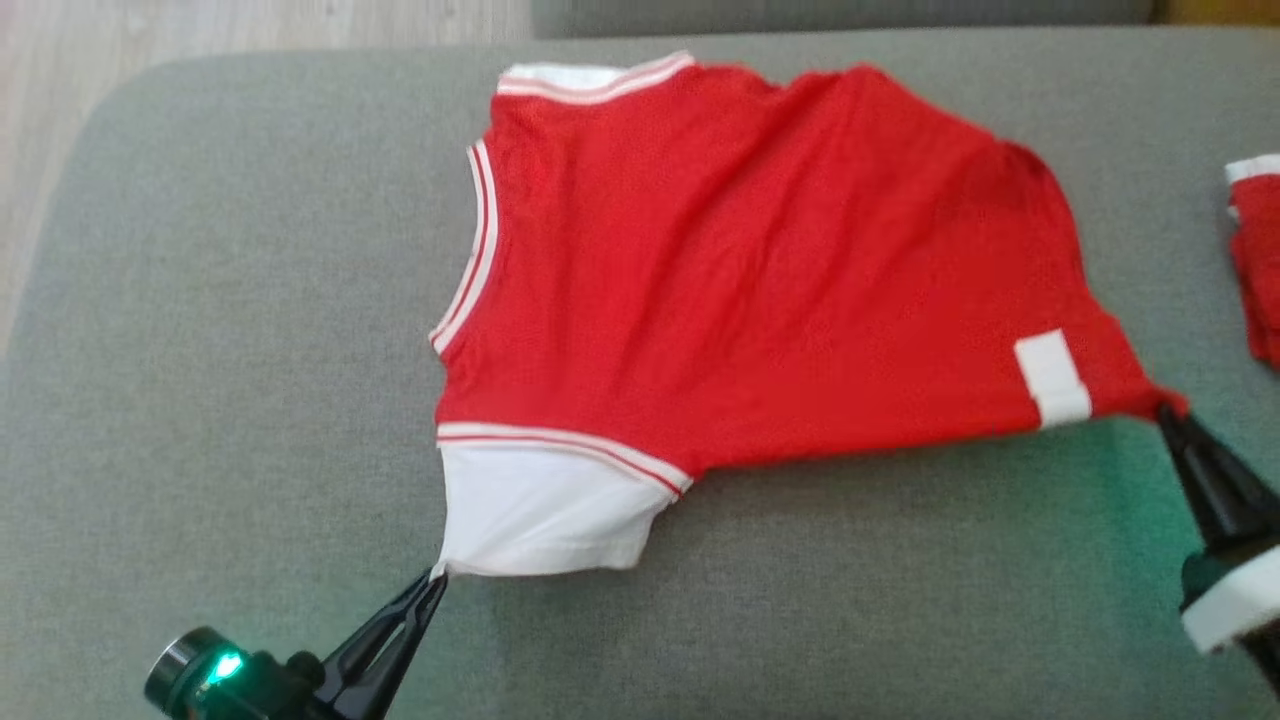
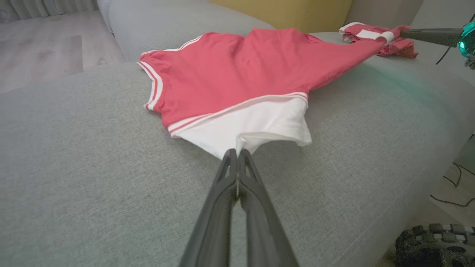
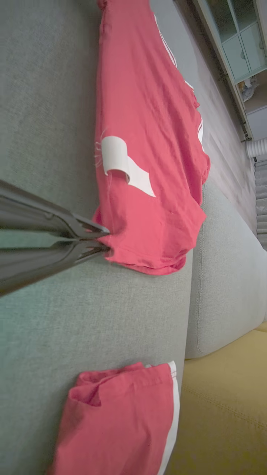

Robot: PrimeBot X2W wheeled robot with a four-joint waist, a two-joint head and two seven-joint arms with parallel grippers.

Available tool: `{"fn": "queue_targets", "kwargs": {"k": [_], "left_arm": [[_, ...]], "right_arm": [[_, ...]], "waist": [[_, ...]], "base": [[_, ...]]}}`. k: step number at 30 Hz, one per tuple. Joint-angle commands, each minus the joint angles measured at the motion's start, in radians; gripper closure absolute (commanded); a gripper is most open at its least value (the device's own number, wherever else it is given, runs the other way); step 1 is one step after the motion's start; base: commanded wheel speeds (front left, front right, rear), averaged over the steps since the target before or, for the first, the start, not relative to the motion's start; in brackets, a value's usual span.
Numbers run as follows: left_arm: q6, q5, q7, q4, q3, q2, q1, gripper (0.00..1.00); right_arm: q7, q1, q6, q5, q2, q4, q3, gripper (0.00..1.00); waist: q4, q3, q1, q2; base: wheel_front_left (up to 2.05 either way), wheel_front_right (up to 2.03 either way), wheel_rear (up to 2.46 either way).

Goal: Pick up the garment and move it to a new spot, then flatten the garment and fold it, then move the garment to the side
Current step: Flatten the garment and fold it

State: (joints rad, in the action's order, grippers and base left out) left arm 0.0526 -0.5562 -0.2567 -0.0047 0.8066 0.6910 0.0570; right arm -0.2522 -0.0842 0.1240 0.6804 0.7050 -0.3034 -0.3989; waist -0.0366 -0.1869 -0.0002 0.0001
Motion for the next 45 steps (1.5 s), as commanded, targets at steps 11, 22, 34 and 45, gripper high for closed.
{"fn": "queue_targets", "kwargs": {"k": [11, 22, 34, 45], "left_arm": [[0.019, -0.02, -0.005, -0.133, -0.119, 0.07, 0.022, 1.0], [-0.011, -0.152, 0.061, -0.411, -0.409, 0.228, 0.294, 1.0], [-0.177, -0.142, 0.255, -0.001, -0.236, 0.042, 0.958, 1.0], [-0.183, -0.054, 0.046, 0.561, -0.024, -0.182, 1.263, 0.0]], "right_arm": [[-0.009, 0.077, 0.007, -0.05, 0.003, 0.121, 0.096, 1.0], [0.075, -0.003, 0.007, -0.086, 0.082, 0.428, 0.408, 1.0], [0.287, -0.432, 0.007, -0.048, 0.13, 0.294, 0.21, 1.0], [0.185, -0.81, 0.007, -0.024, -0.001, -0.105, -0.097, 0.0]], "waist": [[0.013, 0.098, 0.0002, -0.0001], [0.018, 0.132, 0.0002, -0.0001], [0.008, -0.104, 0.0002, -0.0001], [0.028, -0.311, 0.0002, -0.0001]], "base": [[0.0, 0.0, 0.0], [0.0, 0.0, 0.0], [0.0, 0.0, 0.0], [0.0, 0.0, 0.0]]}}
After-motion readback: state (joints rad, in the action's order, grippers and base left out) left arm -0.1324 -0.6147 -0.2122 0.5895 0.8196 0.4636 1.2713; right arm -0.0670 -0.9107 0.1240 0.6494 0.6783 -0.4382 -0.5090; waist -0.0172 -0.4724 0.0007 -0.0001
